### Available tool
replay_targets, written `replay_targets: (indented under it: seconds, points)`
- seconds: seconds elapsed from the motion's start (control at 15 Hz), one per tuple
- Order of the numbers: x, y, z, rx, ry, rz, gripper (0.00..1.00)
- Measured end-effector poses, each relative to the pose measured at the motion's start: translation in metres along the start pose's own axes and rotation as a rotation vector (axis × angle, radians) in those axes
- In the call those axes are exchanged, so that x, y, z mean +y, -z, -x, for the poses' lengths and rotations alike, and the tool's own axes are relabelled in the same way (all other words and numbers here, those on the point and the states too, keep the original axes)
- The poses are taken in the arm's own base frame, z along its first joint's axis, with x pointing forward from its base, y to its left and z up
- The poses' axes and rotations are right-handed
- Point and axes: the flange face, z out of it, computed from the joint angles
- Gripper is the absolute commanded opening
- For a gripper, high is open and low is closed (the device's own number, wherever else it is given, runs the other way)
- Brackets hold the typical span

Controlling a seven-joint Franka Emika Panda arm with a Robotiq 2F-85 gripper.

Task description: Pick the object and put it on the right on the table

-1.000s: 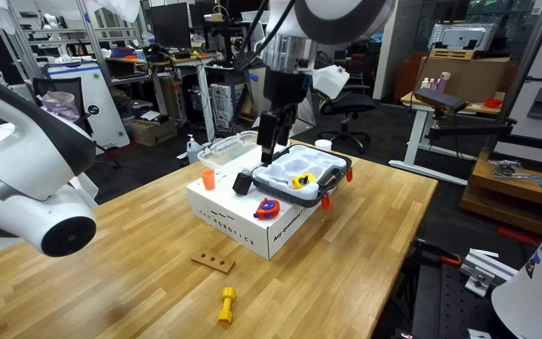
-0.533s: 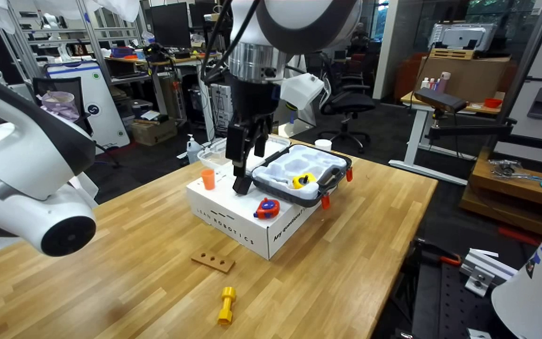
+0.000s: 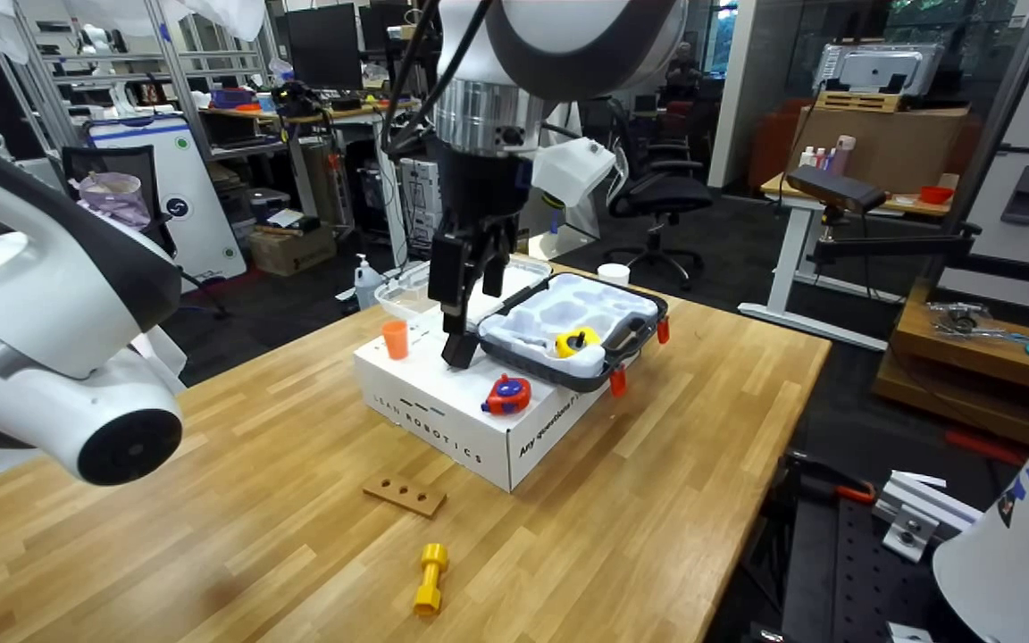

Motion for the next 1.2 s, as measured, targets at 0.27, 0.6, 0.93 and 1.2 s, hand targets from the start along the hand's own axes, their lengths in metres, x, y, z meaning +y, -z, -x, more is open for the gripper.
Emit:
replay_targets:
  seconds: [0.27, 0.6, 0.93, 1.2]
  points:
    - [-0.014, -0.002, -0.001, 0.001, -0.014, -0.055, 1.00]
    - [-0.049, -0.043, -0.008, -0.066, -0.054, 0.028, 1.00]
    - [-0.071, -0.088, -0.025, -0.107, -0.063, 0.110, 1.00]
    - [-0.069, -0.086, -0.026, -0.102, -0.066, 0.111, 1.00]
